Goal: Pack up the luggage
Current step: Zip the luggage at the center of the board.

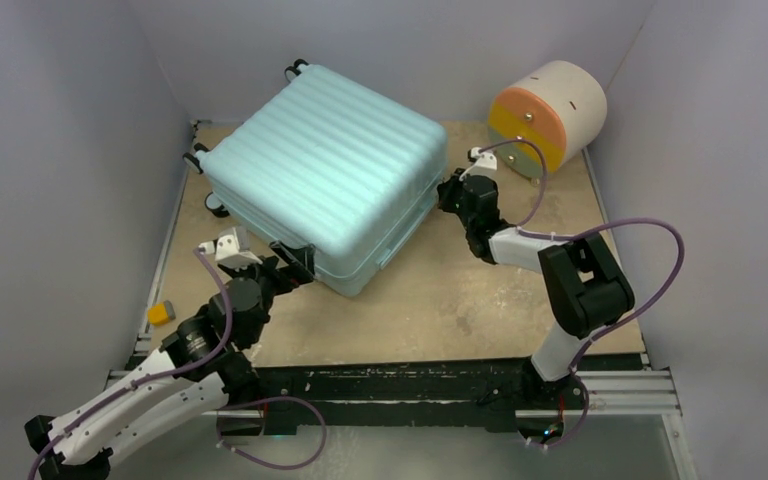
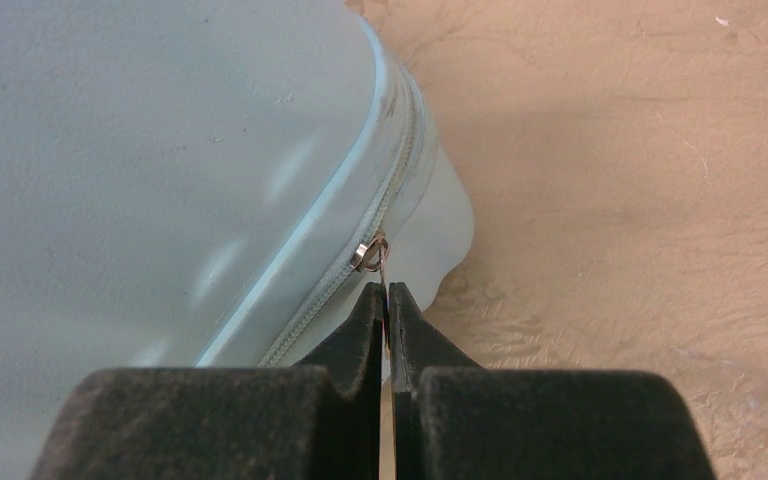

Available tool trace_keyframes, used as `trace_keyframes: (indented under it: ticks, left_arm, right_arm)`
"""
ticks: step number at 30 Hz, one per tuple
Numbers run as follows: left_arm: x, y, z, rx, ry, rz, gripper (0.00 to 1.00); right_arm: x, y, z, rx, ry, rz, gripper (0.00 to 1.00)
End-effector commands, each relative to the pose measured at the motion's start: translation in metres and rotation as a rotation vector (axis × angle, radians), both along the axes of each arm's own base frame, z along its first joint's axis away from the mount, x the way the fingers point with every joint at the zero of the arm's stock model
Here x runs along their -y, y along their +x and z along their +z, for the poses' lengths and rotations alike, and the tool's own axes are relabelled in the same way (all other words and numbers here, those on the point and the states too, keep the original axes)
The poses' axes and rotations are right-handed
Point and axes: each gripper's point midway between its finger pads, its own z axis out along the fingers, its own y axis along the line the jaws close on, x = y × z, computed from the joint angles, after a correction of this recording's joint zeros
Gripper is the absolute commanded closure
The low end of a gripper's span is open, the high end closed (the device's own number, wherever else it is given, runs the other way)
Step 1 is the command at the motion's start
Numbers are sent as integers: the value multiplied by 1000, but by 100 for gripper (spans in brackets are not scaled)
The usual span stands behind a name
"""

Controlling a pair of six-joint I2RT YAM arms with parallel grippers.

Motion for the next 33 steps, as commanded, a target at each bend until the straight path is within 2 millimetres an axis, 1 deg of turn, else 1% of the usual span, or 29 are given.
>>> trace_keyframes:
  ticks: [1,2,4,5,6,8,9,11,13,14,15,18,22,24,27,29,33]
  left_arm:
    - [-8,-1,9,23,-27,27,1]
    - [-9,-2,10,24,-25,29,0]
    - [-12,-4,14,26,-25,28,0]
    - [-13,-5,16,29,-22,25,0]
    - [-13,-6,19,31,-17,19,0]
    - [-15,-8,25,37,-5,9,0]
    - [-16,-10,29,42,-1,3,0]
    - [-17,-12,41,59,8,-12,0]
    - [-18,-13,48,67,28,-21,0]
    - [-18,-13,51,69,33,-26,0]
    - [-17,-13,53,72,35,-32,0]
    - [-11,-13,55,85,30,-59,0]
    - [-2,-11,53,79,24,-83,0]
    - [0,-10,52,68,29,-89,0]
    - [-1,-10,52,58,32,-83,0]
    - [-4,-12,52,57,33,-80,0]
    - [-14,-16,54,61,36,-62,0]
  right_arm:
    - [39,10,3,0,-49,-104,100]
    - [41,8,5,0,-43,-108,100]
    - [43,2,7,-12,-35,-100,89]
    - [42,-2,9,-16,-30,-89,77]
    - [40,-7,11,-14,-24,-70,68]
    - [43,-17,18,2,-19,-68,53]
    - [42,-22,21,8,-23,-46,48]
    - [37,-36,24,-13,-13,-3,42]
    - [32,-53,23,-34,6,47,41]
    - [25,-61,23,-45,45,77,38]
    - [20,-68,24,-51,71,108,37]
    - [-1,-80,27,-87,164,187,33]
    - [-25,-78,32,-157,268,233,28]
    - [-37,-74,29,-201,289,247,26]
    - [-49,-66,15,-292,290,245,26]
    - [-54,-64,3,-343,290,239,28]
    - [-57,-70,-19,-416,266,225,34]
